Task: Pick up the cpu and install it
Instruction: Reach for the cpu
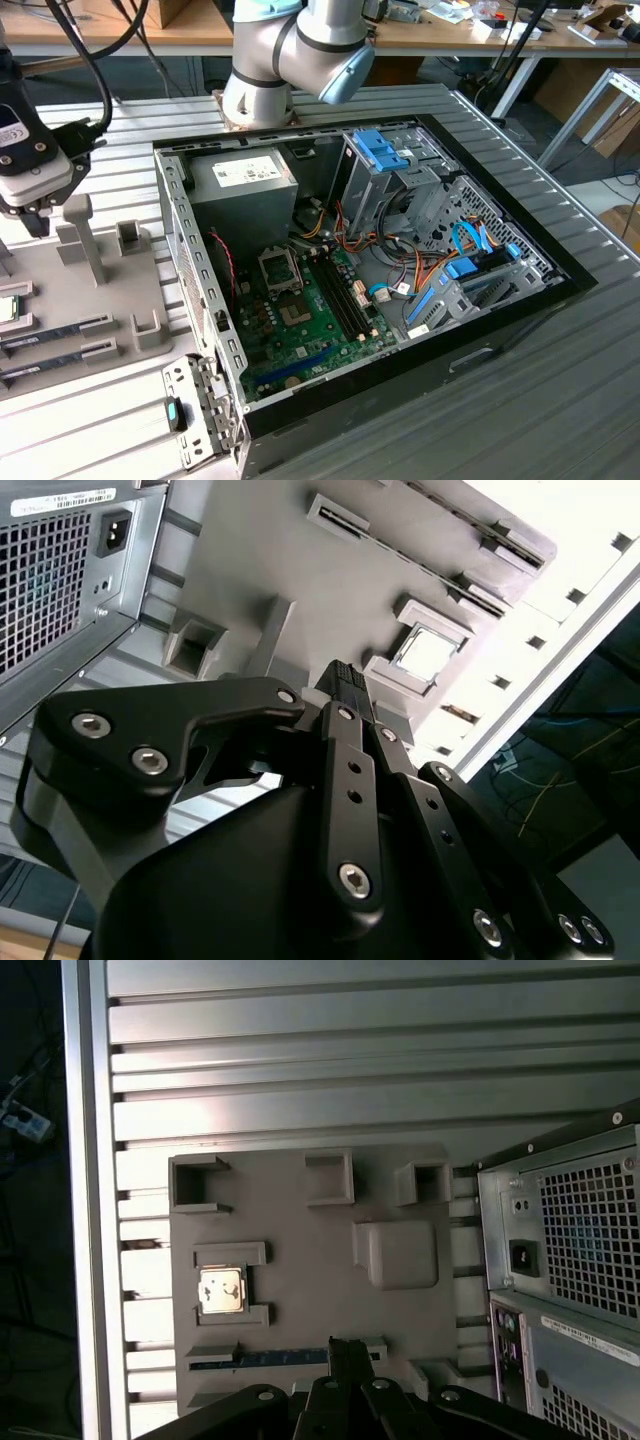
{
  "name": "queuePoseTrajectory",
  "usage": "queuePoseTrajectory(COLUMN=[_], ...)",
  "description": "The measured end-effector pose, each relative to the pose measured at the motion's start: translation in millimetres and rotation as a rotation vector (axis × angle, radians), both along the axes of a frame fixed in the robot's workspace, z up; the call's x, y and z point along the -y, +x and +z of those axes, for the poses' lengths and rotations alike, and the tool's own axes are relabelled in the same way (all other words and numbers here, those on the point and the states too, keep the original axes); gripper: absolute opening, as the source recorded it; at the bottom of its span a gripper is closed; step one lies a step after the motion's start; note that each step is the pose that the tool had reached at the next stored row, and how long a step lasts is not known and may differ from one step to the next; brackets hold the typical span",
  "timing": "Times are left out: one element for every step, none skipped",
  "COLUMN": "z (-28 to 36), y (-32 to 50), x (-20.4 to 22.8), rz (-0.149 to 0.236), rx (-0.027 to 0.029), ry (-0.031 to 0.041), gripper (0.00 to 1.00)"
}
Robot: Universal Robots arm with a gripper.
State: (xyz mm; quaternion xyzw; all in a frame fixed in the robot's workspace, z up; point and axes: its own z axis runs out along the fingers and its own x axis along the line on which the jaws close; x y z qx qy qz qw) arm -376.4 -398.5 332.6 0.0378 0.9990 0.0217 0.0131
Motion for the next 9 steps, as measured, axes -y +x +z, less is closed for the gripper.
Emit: queuePoseTrajectory(z=[-0.2, -0.5, -0.8, -1.2, -1.7, -2.2, -2.4, -2.8, -3.3], y=[-0.6, -1.3, -2.0, -3.3, -4.6, -6.0, -6.8, -7.8, -9.4], x=[0.0, 0.0, 0.0, 0.0, -0.1, -0.1, -0.1, -0.1, -0.2], rz=[0.000, 0.000, 0.000, 0.000, 0.000, 0.000, 0.000, 0.000, 0.000], rx=[0.0000, 0.0001, 0.0000, 0.0000, 0.0001, 0.0000, 0.0000, 0.0001, 0.0000], ry=[0.0000, 0.0000, 0.0001, 0.0000, 0.0001, 0.0001, 0.0000, 0.0000, 0.0000], gripper=[0.11, 0.11, 0.11, 0.11, 0.11, 0.11, 0.11, 0.11, 0.11])
